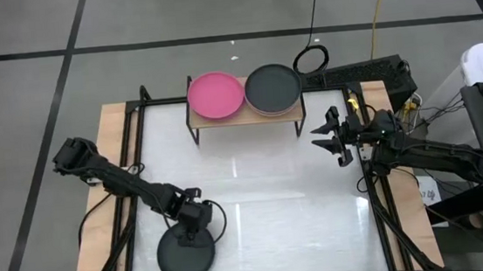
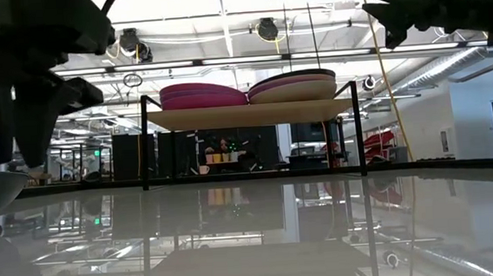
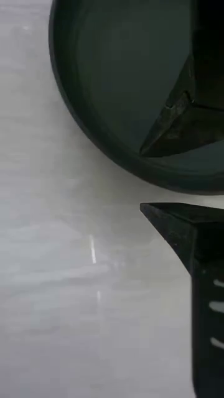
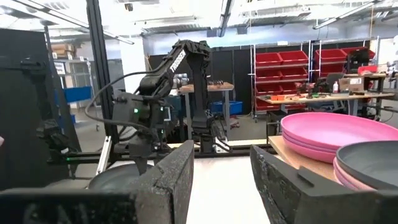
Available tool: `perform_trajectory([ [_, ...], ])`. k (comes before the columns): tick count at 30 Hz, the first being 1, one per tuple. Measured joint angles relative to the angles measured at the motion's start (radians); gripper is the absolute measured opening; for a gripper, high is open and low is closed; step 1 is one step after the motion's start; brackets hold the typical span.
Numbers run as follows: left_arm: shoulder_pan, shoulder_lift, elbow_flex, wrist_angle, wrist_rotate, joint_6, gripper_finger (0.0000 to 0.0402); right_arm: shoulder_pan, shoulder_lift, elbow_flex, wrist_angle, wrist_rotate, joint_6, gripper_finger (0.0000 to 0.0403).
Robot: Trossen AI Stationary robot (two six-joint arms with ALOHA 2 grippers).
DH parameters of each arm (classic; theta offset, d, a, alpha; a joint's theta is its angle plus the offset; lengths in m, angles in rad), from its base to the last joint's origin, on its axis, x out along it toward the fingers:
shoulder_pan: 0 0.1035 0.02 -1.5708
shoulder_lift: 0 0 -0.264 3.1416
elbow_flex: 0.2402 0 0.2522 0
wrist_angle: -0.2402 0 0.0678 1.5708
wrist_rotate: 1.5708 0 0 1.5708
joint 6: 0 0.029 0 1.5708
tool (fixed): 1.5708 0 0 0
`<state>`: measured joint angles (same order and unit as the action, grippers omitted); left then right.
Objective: Place and stack plates onto a shelf
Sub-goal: Stack the black plate on top of the pink plate on the shelf
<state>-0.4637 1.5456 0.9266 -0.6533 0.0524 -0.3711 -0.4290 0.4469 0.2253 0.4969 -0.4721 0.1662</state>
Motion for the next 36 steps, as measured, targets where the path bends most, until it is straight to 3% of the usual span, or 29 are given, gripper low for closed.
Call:
perform_trajectory([
  [11, -0.001, 0.073, -0.001, -0.009, 0.001, 0.032, 0.0134, 0.000, 0.000, 0.000, -0.017, -0.003, 0.019, 0.0139],
  [26, 0.005, 0.073, -0.001, 0.015, -0.009, 0.048, 0.0133, 0.035, 0.000, 0.000, -0.060, -0.003, 0.044, 0.0139],
  [32, 0.001, 0.072, -0.074, 0.157, -0.027, 0.013, 0.0133, 0.046, 0.000, 0.000, -0.061, -0.003, 0.053, 0.0139],
  [36, -0.007, 0.071, -0.103, 0.169, -0.027, -0.006, 0.0132, 0.046, 0.000, 0.000, -0.061, -0.003, 0.056, 0.0139],
])
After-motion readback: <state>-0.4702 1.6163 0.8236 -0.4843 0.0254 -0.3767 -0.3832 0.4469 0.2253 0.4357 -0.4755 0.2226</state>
